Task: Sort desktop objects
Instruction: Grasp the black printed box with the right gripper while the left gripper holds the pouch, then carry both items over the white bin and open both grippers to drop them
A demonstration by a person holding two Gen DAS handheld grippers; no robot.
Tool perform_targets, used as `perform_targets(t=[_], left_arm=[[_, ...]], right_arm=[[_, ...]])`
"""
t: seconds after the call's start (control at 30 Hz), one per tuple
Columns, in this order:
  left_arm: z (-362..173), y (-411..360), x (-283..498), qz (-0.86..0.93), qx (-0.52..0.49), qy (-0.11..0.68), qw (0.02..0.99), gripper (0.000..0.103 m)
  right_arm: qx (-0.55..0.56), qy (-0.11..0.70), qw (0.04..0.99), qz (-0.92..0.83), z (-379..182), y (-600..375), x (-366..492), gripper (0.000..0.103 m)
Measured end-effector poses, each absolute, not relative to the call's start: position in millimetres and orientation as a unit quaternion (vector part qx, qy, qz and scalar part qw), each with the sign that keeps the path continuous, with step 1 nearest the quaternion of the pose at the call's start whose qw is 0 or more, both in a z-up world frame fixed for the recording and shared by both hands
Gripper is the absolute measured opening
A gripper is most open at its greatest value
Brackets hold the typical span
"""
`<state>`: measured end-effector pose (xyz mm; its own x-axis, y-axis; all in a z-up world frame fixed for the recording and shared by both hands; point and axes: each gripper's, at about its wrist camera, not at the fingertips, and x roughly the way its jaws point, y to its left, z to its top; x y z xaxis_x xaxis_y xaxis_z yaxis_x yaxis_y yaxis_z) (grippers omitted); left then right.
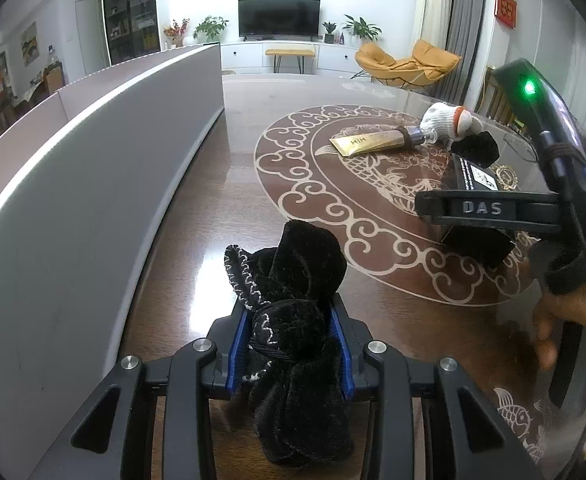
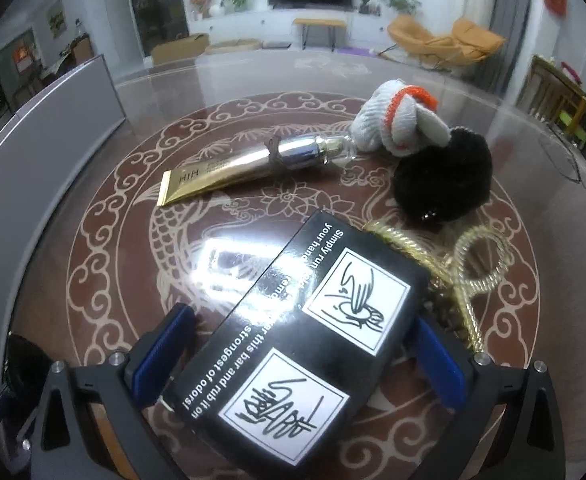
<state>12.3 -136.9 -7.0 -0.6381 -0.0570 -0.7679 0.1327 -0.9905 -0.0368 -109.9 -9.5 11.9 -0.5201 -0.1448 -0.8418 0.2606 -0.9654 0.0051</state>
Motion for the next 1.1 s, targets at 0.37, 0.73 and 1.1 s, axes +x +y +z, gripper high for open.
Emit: perform_targets(t=[0.37,0.73,1.1], left_arm=[[-7,-133,24,-0.907,0.418,0.046,0.034,0.036],[-2,-134,25,-0.901,0.428,0.06,0.024,0.033],[65,-127,56,-0.914,0.385,0.123,-0.038,0.033]], right_arm=[[0.448,0.065,0.187,-0.872,21,49,-66,0.059],[0.481,0.075,0.203,-0.85,24,32,-72,0.059],[0.467,-0.018,0.29,-0.835,86,56,-27,0.059]])
